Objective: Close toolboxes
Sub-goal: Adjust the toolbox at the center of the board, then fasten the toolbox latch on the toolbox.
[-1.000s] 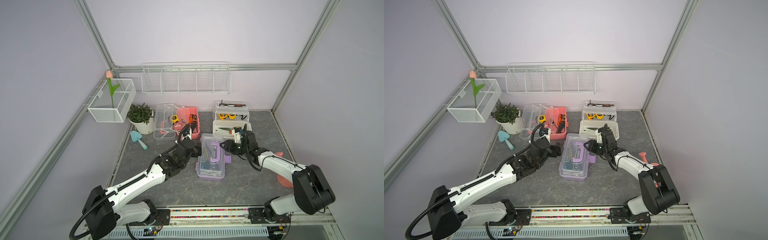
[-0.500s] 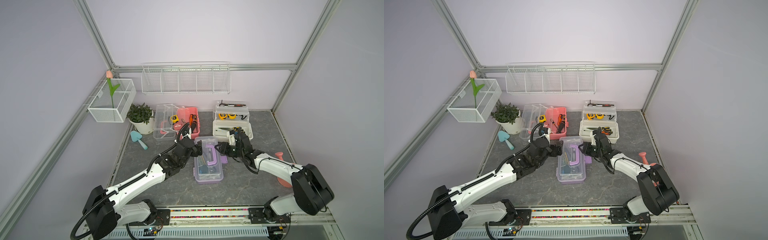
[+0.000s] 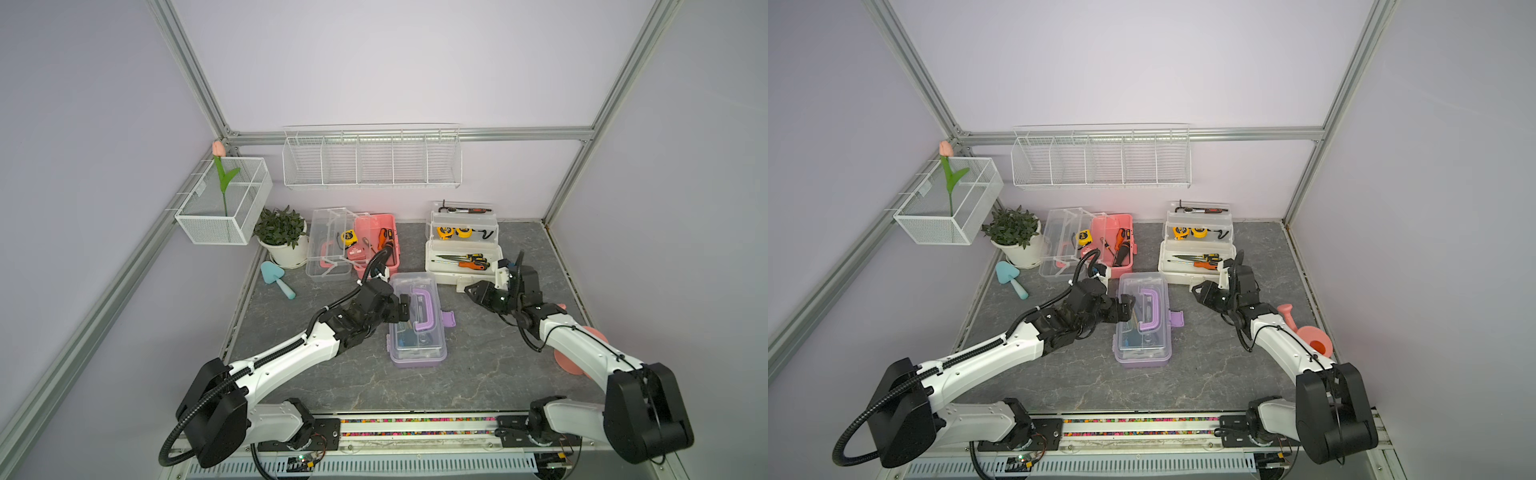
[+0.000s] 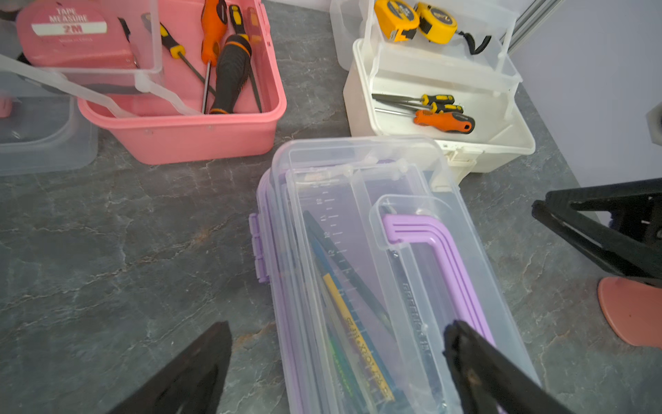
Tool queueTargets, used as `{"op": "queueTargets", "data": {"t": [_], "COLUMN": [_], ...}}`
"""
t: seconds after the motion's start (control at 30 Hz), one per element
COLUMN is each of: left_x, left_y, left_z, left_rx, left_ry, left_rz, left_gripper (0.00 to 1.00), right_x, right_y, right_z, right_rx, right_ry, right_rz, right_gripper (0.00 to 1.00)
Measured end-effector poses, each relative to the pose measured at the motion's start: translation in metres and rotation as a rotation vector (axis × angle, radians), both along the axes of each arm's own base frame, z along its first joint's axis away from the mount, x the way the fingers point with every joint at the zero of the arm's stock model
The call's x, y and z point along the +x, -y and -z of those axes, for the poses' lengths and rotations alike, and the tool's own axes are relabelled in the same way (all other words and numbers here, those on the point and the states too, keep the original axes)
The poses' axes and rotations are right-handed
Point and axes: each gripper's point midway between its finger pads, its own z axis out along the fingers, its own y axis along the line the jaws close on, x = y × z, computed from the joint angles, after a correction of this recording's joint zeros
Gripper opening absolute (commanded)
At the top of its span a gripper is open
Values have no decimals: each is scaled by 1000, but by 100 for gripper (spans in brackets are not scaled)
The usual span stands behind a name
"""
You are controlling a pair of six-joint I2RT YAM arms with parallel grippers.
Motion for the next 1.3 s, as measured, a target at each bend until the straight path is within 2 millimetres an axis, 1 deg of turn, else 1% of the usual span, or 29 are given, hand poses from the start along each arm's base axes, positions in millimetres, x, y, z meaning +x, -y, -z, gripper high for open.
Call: {"op": "queueTargets", "data": {"t": [0.13,0.23,0.3,0.4,0.5,0.57,0.73,0.8,1.1,1.3], "left_x": [1,2,1,2,5,7,11,12,15,18], "left_y": [-3,-4,-3,0,3,6,13,14,17,19], "left_z": [13,20,24,28,29,29,29,29,29,28], "left_rx": [10,19,22,20,8,-1,-15,-17,-18,-17], "left_ry": [-45,-66,-77,-86,-86,-84,-81,-81,-80,-80], "left_rz": [-6,-9,-7,-2,1,3,12,13,14,14], "left_gripper": [94,92,92,91,90,90,89,89,88,88], "right_x": [-10,-15,-18,-23,-28,-29,-32,-31,-30,-33], "right_y": [8,4,1,-2,-7,-12,-37,-43,-49,-56], "right_z": [34,54,66,82,92,93,93,93,85,71], "right_rx": [-4,7,18,35,55,68,107,126,170,190], "right_ry": [-89,-135,-165,-197,-211,-204,-186,-181,-157,-128], "right_rz": [-2,-31,-48,-64,-81,-96,-163,-175,-185,-213], "right_gripper": [40,35,34,33,33,32,31,31,31,31]}}
